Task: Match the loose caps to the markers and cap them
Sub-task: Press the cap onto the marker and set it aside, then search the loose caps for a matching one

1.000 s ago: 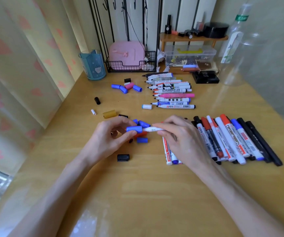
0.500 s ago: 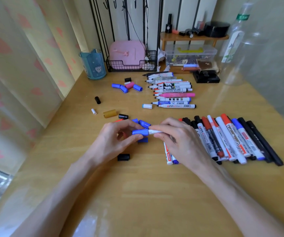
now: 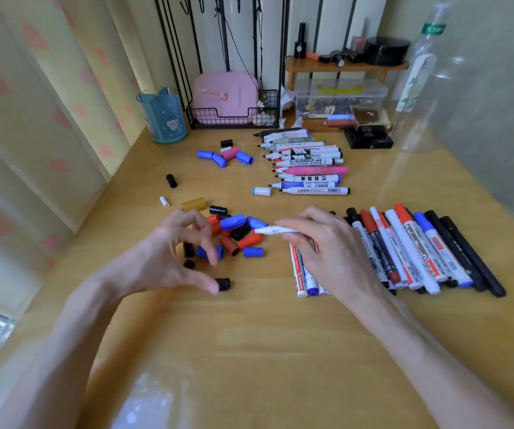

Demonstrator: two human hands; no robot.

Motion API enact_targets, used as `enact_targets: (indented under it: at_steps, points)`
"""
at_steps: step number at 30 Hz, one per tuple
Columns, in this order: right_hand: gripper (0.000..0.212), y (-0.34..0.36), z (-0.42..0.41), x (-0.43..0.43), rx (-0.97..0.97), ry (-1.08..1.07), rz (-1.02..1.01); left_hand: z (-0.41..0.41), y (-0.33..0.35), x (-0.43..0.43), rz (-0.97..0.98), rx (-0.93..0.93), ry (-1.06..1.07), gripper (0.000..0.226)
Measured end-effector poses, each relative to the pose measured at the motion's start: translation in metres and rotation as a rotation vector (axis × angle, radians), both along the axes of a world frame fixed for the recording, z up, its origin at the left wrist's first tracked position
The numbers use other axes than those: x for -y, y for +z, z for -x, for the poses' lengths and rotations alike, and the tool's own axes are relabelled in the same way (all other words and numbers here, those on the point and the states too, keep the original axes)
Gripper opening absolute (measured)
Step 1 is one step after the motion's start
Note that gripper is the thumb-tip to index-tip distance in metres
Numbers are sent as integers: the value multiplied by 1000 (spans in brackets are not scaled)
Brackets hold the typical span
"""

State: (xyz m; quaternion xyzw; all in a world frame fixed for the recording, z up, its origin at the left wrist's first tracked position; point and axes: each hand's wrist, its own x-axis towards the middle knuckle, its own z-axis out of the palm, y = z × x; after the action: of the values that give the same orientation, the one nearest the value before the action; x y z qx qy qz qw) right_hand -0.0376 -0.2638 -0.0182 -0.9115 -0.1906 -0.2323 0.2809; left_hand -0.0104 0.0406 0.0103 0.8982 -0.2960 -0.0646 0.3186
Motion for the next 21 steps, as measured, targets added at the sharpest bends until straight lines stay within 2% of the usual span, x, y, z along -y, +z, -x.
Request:
enact_targets:
  at_steps: [3, 5, 7, 11, 14, 21]
  points:
    - [24, 0, 0, 1, -2, -5, -10, 4, -5, 3, -148, -12, -68, 34]
    - [24, 0, -1, 2, -7, -7, -17, 4, -6, 5, -163, -7, -73, 31]
    - [24, 0, -2, 1, -8, -9, -15, 3, -6, 8, -102, 58, -38, 31]
    - [25, 2, 1, -1, -12, 6, -18, 5, -7, 25, 152, 190, 151, 27]
    - [25, 5, 4, -3, -5, 24, -13, 10, -8, 35, 174, 227, 217, 22]
    - [23, 3, 6, -8, 28, 56, -8, 12, -12, 42, 248, 244, 233, 29]
